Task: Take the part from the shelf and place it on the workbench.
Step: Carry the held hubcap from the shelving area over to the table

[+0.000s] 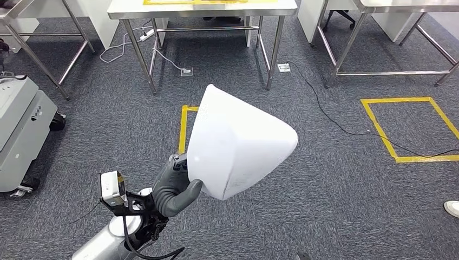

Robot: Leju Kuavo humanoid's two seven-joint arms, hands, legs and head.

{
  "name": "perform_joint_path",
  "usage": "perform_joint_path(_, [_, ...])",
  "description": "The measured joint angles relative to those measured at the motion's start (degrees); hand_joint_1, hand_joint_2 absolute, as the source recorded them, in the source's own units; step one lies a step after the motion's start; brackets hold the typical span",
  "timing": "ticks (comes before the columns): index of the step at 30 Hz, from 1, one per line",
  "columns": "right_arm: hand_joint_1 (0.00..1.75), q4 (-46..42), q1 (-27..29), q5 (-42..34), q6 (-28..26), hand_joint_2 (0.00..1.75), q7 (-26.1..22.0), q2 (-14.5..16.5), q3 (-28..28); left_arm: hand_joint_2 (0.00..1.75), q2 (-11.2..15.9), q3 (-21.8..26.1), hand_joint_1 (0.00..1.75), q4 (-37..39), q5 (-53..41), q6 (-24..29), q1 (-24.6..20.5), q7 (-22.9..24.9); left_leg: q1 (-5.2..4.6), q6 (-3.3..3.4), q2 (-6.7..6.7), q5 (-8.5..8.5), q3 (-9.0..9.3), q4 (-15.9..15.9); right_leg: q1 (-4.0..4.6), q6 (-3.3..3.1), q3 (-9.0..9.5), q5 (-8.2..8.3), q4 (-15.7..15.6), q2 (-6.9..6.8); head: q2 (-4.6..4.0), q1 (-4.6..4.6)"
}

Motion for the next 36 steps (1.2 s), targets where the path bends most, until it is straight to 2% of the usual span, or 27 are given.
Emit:
perform_joint_path(1, [0.0,0.0,0.1,0.0,0.0,0.0,0.0,-0.1,0.0,1.75,0.0,-0.1,1.75,0.0,0.0,0.0,0.1,0.0,-0.08,0.02,-0.14,-0.05,-0.03,0.0,-0.02,0.11,-1.82,-0.73,2.9,0.0,0.0,-0.01])
perform_joint_path(2, [0.0,0.0,0.1,0.0,0.0,0.0,0.0,-0.2,0.0,1.75,0.0,-0.1,1.75,0.0,0.0,0.0,0.2,0.0,-0.15,0.01,-0.3,-0.12,-0.05,0.1,-0.04,0.4,-2.86,-0.69,4.2,0.0,0.0,-0.01])
perform_joint_path(3, [0.0,0.0,0.1,0.0,0.0,0.0,0.0,-0.3,-0.1,1.75,0.0,-0.1,1.75,0.1,0.0,0.0,0.2,0.0,-0.18,-0.05,-0.46,-0.2,-0.07,0.2,-0.07,0.86,-2.77,0.24,3.2,0.0,0.0,0.0])
perform_joint_path(4, [0.0,0.0,0.1,0.0,0.0,0.0,0.0,-0.3,-0.1,1.75,0.0,-0.2,1.75,0.1,0.1,0.0,0.3,0.0,-0.18,-0.16,-0.61,-0.31,-0.06,0.3,-0.1,1.35,-1.63,1.8,0.2,-0.01,0.0,0.01])
perform_joint_path(5, [0.0,0.0,0.1,0.0,-0.1,0.0,0.0,-0.4,-0.1,1.75,0.0,-0.2,1.75,0.1,0.1,-0.1,0.3,0.0,-0.17,-0.34,-0.76,-0.49,-0.07,0.6,-0.16,1.7,0.27,3.63,-4.2,-0.01,0.0,0.01])
perform_joint_path(6, [0.0,0.0,0.0,0.0,-0.1,0.0,0.0,-0.4,-0.1,1.75,0.0,-0.2,1.75,0.1,0.3,-0.1,0.2,0.0,-0.28,-0.6,-0.88,-0.7,-0.13,0.9,-0.08,1.74,1.98,5.09,-7.8,0.04,0.0,0.01])
perform_joint_path(7, [0.0,0.0,0.0,-0.1,-0.1,0.0,0.0,-0.4,-0.1,1.75,0.0,-0.1,1.75,0.1,0.6,-0.3,0.2,-0.1,-0.38,-0.89,-0.98,-0.95,-0.22,1.2,-0.01,1.39,3.22,6.03,-10.3,0.09,0.0,-0.03])
perform_joint_path(8, [0.0,0.0,0.0,-0.1,-0.1,0.0,0.0,-0.4,-0.1,1.75,0.0,-0.1,1.75,0.1,0.9,-0.6,0.2,-0.1,-0.49,-1.16,-1.03,-1.14,-0.3,1.4,0.1,0.87,3.84,6.45,-11.4,0.15,0.0,-0.06])
perform_joint_path(10, [0.0,0.0,0.0,-0.2,-0.1,0.0,0.0,-0.4,-0.1,1.75,-0.1,-0.1,1.75,0.1,1.7,-1.1,0.2,-0.2,-0.51,-1.61,-1.06,-1.34,-0.39,1.7,0.17,-0.17,3.92,6.61,-11.3,0.2,0.0,-0.1])
perform_joint_path(12, [0.0,0.0,0.0,-0.3,-0.2,0.0,-0.1,-0.3,-0.2,1.75,0.0,0.0,1.75,0.1,2.1,-1.4,0.2,-0.2,-0.32,-2.15,-0.93,-2.14,-0.86,2.7,-0.12,-0.78,4.07,6.71,-11.5,0.2,0.0,-0.19])
perform_joint_path(14, [0.0,0.0,0.0,-0.4,-0.2,0.0,-0.1,-0.4,-0.2,1.75,0.0,0.1,1.75,0.1,2.2,-1.5,0.2,-0.3,0.04,-2.87,-0.72,-4.99,-3.05,7.5,-0.34,-1.21,4.25,6.71,-11.6,0.18,0.0,-0.42])
perform_joint_path(16, [0.0,0.0,0.0,-0.5,-0.2,0.0,-0.2,-0.4,-0.2,1.75,0.1,0.1,1.75,0.1,2.2,-1.6,0.2,-0.3,0.46,-3.43,-0.57,-8.38,-6.68,15.1,-0.25,-1.37,4.23,6.65,-11.5,0.16,0.0,-0.53])
perform_joint_path(17, [0.0,0.0,0.0,-0.5,-0.2,0.0,-0.2,-0.4,-0.2,1.75,0.1,0.1,1.75,0.1,2.3,-1.6,0.3,-0.3,0.61,-3.56,-0.51,-9.06,-7.96,17.6,-0.19,-1.37,4.21,6.64,-11.5,0.15,0.0,-0.54])
perform_joint_path(18, [0.0,0.0,0.0,-0.5,-0.2,0.0,-0.2,-0.4,-0.2,1.75,0.2,0.1,1.75,0.2,2.3,-1.6,0.3,-0.3,0.7,-3.59,-0.45,-8.75,-8.32,18.2,-0.15,-1.37,4.22,6.62,-11.5,0.15,0.0,-0.54])
perform_joint_path(19, [0.0,0.0,0.0,-0.5,-0.2,0.0,-0.2,-0.4,-0.2,1.75,0.2,0.1,1.75,0.2,2.3,-1.6,0.3,-0.3,0.75,-3.51,-0.38,-7.58,-7.67,16.7,-0.12,-1.37,4.26,6.61,-11.5,0.16,0.0,-0.54])
perform_joint_path(21, [0.0,0.0,0.0,-0.5,-0.2,0.0,-0.2,-0.4,-0.2,1.75,0.2,0.1,1.75,0.2,2.3,-1.6,0.2,-0.3,0.69,-3.0,-0.2,-4.0,-3.73,8.9,-0.04,-1.33,4.43,6.59,-11.5,0.19,0.0,-0.53])
perform_joint_path(23, [0.0,0.0,0.0,-0.6,-0.2,0.0,-0.2,-0.4,-0.2,1.75,0.2,0.1,1.75,0.2,2.4,-1.6,0.1,-0.3,0.33,-2.39,-0.05,-2.19,-0.69,2.9,0.17,-1.04,4.4,6.55,-11.5,0.19,0.0,-0.51])
perform_joint_path(25, [0.0,0.0,0.0,-0.6,-0.1,0.0,-0.2,-0.4,-0.3,1.75,0.2,0.2,1.75,0.2,2.7,-1.6,0.1,-0.4,-0.07,-1.94,-0.04,-2.26,-0.36,2.0,0.19,-0.41,4.33,6.58,-11.7,0.14,0.0,-0.51])
perform_joint_path(27, [0.0,0.0,0.0,-0.6,-0.1,0.0,-0.2,-0.4,-0.3,1.75,0.2,0.2,1.75,0.2,2.9,-1.5,0.1,-0.5,0.02,-1.3,-0.09,-1.83,0.29,1.2,0.12,0.18,4.28,6.46,-11.5,0.1,0.0,-0.46])
perform_joint_path(28, [0.0,0.0,0.0,-0.6,-0.1,0.0,-0.3,-0.5,-0.3,1.75,0.1,0.3,1.75,0.2,3.0,-1.5,0.1,-0.6,0.15,-0.94,-0.09,-1.54,0.71,0.7,0.13,0.23,3.77,5.87,-10.4,0.09,0.0,-0.4])
perform_joint_path(29, [0.0,0.0,0.0,-0.6,-0.1,0.0,-0.3,-0.5,-0.3,1.75,0.0,0.3,1.75,0.1,3.2,-1.5,0.1,-0.6,0.27,-0.62,-0.08,-1.3,1.11,0.2,0.13,0.13,2.67,4.79,-8.1,0.09,0.0,-0.32])
perform_joint_path(31, [0.0,0.0,0.1,-0.6,-0.1,0.0,-0.3,-0.5,-0.3,1.75,-0.1,0.3,1.75,0.1,4.0,-1.6,0.2,-0.7,0.19,-0.24,-0.09,-1.29,1.18,0.0,0.04,-0.19,-1.18,1.74,-0.4,0.09,0.0,-0.22])
perform_joint_path(32, [0.0,0.0,0.1,-0.6,-0.1,0.0,-0.3,-0.6,-0.3,1.75,-0.2,0.3,1.75,0.1,4.4,-1.6,0.3,-0.7,0.12,-0.17,-0.14,-1.37,1.17,0.0,0.01,-0.12,-2.94,0.74,2.9,0.09,0.0,-0.21])
perform_joint_path(33, [0.0,0.0,0.2,-0.6,-0.1,0.0,-0.4,-0.6,-0.3,1.75,-0.2,0.3,1.75,0.1,4.9,-1.7,0.3,-0.7,0.07,-0.16,-0.21,-1.46,1.18,0.1,-0.03,0.16,-3.91,0.53,4.5,0.09,0.0,-0.21])
perform_joint_path(34, [0.0,0.0,0.2,-0.6,0.0,0.0,-0.5,-0.6,-0.3,1.75,-0.2,0.3,1.75,0.1,5.4,-1.7,0.4,-0.7,0.06,-0.22,-0.3,-1.57,1.21,0.2,-0.08,0.62,-3.63,1.31,3.6,0.09,0.0,-0.19])
perform_joint_path(36, [0.0,0.0,0.2,-0.5,0.0,0.0,-0.7,-0.7,-0.3,1.75,-0.3,0.5,1.75,0.1,6.2,-1.9,0.4,-0.7,0.08,-0.58,-0.49,-1.99,1.27,0.6,-0.24,1.53,-0.14,4.52,-4.1,0.08,0.0,-0.19])
